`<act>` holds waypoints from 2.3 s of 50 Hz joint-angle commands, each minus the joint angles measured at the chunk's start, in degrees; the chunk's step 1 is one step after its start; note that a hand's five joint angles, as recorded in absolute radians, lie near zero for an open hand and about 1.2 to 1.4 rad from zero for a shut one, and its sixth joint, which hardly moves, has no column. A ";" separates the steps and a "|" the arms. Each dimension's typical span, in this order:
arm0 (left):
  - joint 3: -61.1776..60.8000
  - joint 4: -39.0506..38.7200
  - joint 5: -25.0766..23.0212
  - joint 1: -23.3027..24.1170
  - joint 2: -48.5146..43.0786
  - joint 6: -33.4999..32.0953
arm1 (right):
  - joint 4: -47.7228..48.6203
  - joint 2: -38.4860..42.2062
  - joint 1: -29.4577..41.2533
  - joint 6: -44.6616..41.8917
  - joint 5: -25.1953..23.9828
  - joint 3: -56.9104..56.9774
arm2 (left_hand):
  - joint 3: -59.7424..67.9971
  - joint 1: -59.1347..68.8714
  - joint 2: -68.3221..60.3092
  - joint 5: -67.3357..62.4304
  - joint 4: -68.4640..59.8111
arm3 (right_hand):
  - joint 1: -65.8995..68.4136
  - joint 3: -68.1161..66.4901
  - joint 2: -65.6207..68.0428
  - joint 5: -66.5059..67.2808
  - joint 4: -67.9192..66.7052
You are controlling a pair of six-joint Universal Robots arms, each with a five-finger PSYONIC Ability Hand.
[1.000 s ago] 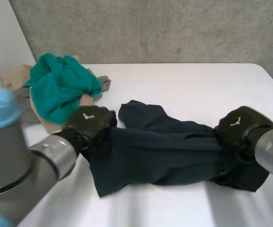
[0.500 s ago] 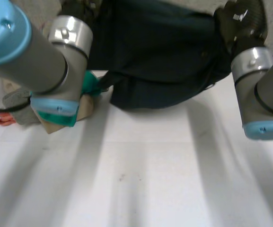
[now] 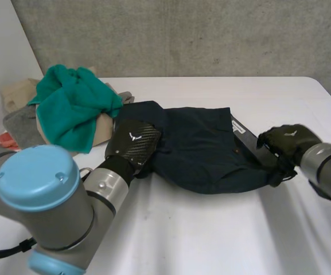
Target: Fold the laundry.
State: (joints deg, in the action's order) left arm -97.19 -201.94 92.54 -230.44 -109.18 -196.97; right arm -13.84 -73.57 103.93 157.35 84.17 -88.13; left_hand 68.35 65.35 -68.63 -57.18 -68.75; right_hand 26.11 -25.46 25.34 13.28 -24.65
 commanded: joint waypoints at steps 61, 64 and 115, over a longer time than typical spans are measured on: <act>-1.35 30.47 -6.06 5.79 2.93 -7.37 | -8.86 -10.48 -2.77 -27.19 0.91 -15.78 | 11.65 14.65 -11.37 -12.82 -11.25 | 53.89 -54.54 54.66 56.72 -55.35; 5.50 26.69 -4.57 4.04 -2.69 -10.45 | -6.38 -6.59 -2.59 -26.31 1.70 -12.00 | 11.65 14.65 -11.37 -12.82 -11.25 | 53.89 -54.54 54.66 56.72 -55.35; -2.47 -2.50 1.32 -0.10 -2.10 -15.55 | 5.77 -4.28 1.39 -1.26 4.28 -4.51 | 11.65 14.65 -11.37 -12.82 -11.25 | 6.53 -7.18 7.30 9.36 -7.99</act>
State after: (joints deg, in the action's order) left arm -96.88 -204.32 94.05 -231.15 -115.20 -212.31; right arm -3.82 -70.46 110.83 153.41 93.45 -93.46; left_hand 68.46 65.35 -68.71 -57.95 -68.97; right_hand 34.59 -34.02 34.08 22.66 -33.96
